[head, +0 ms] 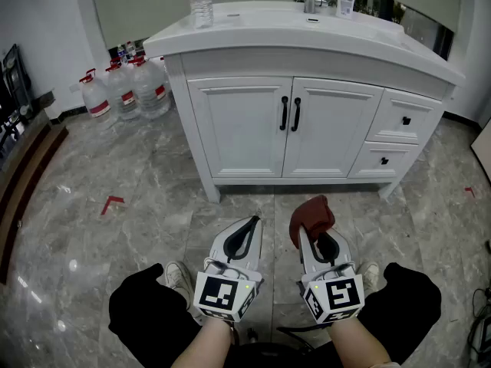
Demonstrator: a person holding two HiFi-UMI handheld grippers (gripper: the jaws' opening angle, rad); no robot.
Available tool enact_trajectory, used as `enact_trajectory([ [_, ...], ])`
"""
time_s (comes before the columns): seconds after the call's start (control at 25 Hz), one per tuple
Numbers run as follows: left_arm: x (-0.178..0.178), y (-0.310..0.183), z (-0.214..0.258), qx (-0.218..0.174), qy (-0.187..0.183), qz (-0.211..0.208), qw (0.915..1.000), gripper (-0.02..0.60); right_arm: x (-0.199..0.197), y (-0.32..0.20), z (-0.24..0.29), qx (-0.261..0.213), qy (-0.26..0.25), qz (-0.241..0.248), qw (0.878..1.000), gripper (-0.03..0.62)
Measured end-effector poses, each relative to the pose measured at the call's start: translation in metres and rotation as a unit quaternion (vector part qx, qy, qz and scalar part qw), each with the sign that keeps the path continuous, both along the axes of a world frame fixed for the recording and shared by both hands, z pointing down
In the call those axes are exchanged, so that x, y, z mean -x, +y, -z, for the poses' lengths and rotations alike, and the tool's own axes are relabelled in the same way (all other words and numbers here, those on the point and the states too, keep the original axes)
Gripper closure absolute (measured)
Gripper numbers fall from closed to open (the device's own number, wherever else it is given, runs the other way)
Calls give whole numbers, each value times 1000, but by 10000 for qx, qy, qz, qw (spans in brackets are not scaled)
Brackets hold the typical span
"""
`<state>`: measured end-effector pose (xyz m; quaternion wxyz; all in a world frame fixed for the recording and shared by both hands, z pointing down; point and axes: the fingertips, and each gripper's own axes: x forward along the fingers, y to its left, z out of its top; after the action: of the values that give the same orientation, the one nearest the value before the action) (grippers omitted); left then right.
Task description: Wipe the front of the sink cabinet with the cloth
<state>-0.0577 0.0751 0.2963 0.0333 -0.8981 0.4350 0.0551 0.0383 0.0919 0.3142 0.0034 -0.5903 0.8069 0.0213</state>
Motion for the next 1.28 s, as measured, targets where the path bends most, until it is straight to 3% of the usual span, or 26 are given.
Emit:
enact_trajectory([
  [0.72, 13, -8, -9, 110, -169, 139, 9997, 580, -7, -10, -10, 122, -75, -163, 9998, 496],
  [0.88, 37, -42, -15, 113, -267, 538, 9981, 580, -4, -40, -19, 252, -135, -146, 9995, 496],
  [1.08, 59, -88, -23, 286, -85, 849, 9959, 580, 20, -92, -28, 524, -503, 247, 9971, 496],
  [1.28, 77, -129, -27, 396, -45, 1019, 9940, 580, 48, -146, -15, 383, -495, 533, 9966, 496],
])
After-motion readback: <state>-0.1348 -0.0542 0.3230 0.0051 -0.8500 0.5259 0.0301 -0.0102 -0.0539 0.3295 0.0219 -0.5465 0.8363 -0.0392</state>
